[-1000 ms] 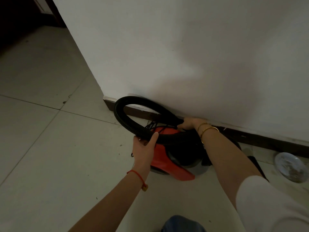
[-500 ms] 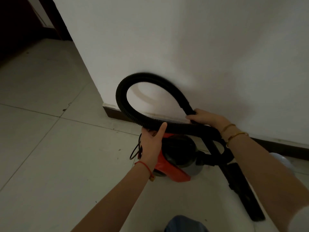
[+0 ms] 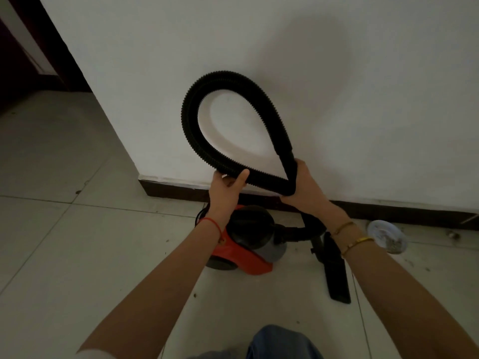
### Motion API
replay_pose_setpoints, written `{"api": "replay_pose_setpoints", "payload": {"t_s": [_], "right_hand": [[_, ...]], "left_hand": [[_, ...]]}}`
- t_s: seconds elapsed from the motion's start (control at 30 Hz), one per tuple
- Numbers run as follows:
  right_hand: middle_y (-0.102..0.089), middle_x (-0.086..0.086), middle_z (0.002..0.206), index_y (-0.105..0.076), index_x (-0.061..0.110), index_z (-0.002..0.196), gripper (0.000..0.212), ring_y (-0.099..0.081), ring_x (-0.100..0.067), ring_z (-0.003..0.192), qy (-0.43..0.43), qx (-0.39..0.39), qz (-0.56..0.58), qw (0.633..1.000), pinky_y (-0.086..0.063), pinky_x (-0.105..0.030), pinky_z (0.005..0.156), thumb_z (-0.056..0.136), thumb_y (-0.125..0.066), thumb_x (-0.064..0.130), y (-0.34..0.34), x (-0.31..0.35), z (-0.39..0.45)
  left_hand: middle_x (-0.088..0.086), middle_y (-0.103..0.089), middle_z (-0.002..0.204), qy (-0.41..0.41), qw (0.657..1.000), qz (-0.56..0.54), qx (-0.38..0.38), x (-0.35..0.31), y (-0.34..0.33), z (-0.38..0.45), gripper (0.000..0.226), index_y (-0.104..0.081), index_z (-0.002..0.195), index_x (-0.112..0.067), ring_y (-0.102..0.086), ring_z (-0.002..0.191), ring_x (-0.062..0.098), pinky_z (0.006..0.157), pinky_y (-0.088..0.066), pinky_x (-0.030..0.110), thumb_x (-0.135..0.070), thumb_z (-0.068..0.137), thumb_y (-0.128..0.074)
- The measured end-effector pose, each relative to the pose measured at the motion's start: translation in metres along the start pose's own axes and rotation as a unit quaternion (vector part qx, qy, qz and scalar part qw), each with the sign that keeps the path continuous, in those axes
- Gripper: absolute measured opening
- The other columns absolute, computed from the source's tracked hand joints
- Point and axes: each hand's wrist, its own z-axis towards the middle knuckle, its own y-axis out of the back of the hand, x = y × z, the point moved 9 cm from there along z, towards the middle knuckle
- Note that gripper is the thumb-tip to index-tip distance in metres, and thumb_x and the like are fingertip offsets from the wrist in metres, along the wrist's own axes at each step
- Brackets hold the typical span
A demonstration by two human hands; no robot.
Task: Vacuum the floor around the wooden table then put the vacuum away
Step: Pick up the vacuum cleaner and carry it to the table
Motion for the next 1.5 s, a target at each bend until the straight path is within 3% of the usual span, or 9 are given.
{"api": "replay_pose_setpoints", "payload": {"t_s": [0.1, 0.3, 0.5, 0.8, 0.97, 1.03, 1.13, 1.23, 1.5], "right_hand": [[-0.048, -0.013, 0.125, -0.032, 0.004, 0.134, 0.081, -0.054, -0.026, 0.107, -0.002, -0.12, -0.013, 0.993, -0.053, -0.042, 0.085, 0.071, -0.081, 0.021, 0.014, 0.002, -0.013], [-0.054, -0.01, 0.114, -0.04, 0.007, 0.124, 0.063, -0.057, -0.023, 0.096, -0.015, -0.174, 0.0, 0.985, -0.055, -0.043, 0.073, 0.074, -0.077, 0.022, 0.018, -0.003, -0.019], [-0.059, -0.01, 0.112, -0.045, 0.007, 0.123, 0.059, -0.059, -0.021, 0.093, -0.028, -0.213, 0.0, 0.977, -0.052, -0.035, 0.07, 0.076, -0.076, 0.024, 0.018, -0.008, -0.015], [-0.062, -0.005, 0.107, -0.048, 0.009, 0.124, 0.06, -0.054, -0.011, 0.085, -0.035, -0.235, 0.009, 0.971, -0.043, -0.026, 0.064, 0.075, -0.077, 0.031, 0.016, -0.016, -0.007], [-0.062, -0.006, 0.106, -0.048, 0.01, 0.122, 0.061, -0.059, -0.017, 0.087, -0.032, -0.241, -0.003, 0.97, -0.047, -0.028, 0.063, 0.074, -0.078, 0.032, 0.013, -0.015, -0.008], [-0.062, -0.005, 0.106, -0.048, 0.011, 0.123, 0.06, -0.059, -0.016, 0.087, -0.035, -0.241, -0.006, 0.97, -0.046, -0.028, 0.063, 0.074, -0.077, 0.031, 0.013, -0.016, -0.008], [-0.063, -0.004, 0.106, -0.048, 0.011, 0.122, 0.059, -0.056, -0.011, 0.084, -0.038, -0.242, 0.001, 0.969, -0.044, -0.026, 0.062, 0.074, -0.077, 0.03, 0.015, -0.018, -0.008], [-0.063, -0.003, 0.105, -0.049, 0.012, 0.122, 0.058, -0.054, -0.008, 0.083, -0.04, -0.242, 0.006, 0.969, -0.043, -0.025, 0.061, 0.074, -0.077, 0.031, 0.017, -0.018, -0.009], [-0.063, -0.006, 0.106, -0.049, 0.011, 0.12, 0.058, -0.061, -0.019, 0.088, -0.049, -0.234, 0.004, 0.971, -0.049, -0.03, 0.063, 0.073, -0.076, 0.031, 0.018, -0.019, -0.01]], "left_hand": [[0.0, -0.071, 0.096, -0.04, 0.995, 0.087, 0.029, -0.007, 0.0, 0.0, 0.044, -0.054, 0.116, -0.013, -0.069, 0.089, 0.013, 0.088, -0.054, 0.035, -0.045, 0.086, -0.064], [-0.001, -0.068, 0.101, -0.05, 0.978, 0.199, 0.02, 0.026, 0.04, 0.007, 0.035, -0.06, 0.115, -0.01, -0.064, 0.089, 0.01, 0.086, -0.051, 0.025, -0.033, 0.103, -0.036], [0.01, -0.065, 0.116, -0.008, 0.928, 0.372, 0.024, 0.089, 0.057, 0.039, 0.029, -0.059, 0.121, -0.005, -0.061, 0.104, 0.023, 0.092, -0.049, 0.032, -0.006, 0.093, -0.05], [0.017, -0.065, 0.107, 0.042, 0.873, 0.475, 0.105, 0.159, 0.045, 0.067, 0.026, -0.063, 0.112, -0.002, -0.061, 0.1, 0.032, 0.084, -0.048, 0.035, -0.011, 0.087, -0.061], [0.02, -0.054, 0.116, 0.128, 0.882, 0.453, 0.042, 0.174, 0.062, 0.077, 0.029, -0.06, 0.111, 0.002, -0.061, 0.094, 0.035, 0.085, -0.054, 0.039, -0.001, 0.082, -0.063], [0.019, -0.065, 0.1, 0.152, 0.876, 0.454, 0.054, 0.178, 0.066, 0.079, 0.019, -0.065, 0.1, 0.004, -0.063, 0.081, 0.029, 0.075, -0.055, 0.033, -0.007, 0.085, -0.063], [0.009, -0.063, 0.078, 0.114, 0.88, 0.458, 0.049, 0.159, 0.063, 0.083, 0.02, -0.066, 0.098, 0.001, -0.059, 0.067, 0.02, 0.056, -0.049, 0.025, -0.015, 0.091, -0.056], [0.007, -0.06, 0.082, 0.058, 0.898, 0.435, 0.036, 0.129, 0.053, 0.088, 0.018, -0.059, 0.105, -0.005, -0.055, 0.068, 0.018, 0.056, -0.045, 0.025, -0.017, 0.094, -0.051], [0.001, -0.057, 0.08, -0.006, 0.888, 0.405, 0.217, 0.099, -0.013, 0.056, 0.007, -0.051, 0.101, -0.014, -0.053, 0.065, 0.014, 0.053, -0.041, 0.022, -0.018, 0.097, -0.048]]}}
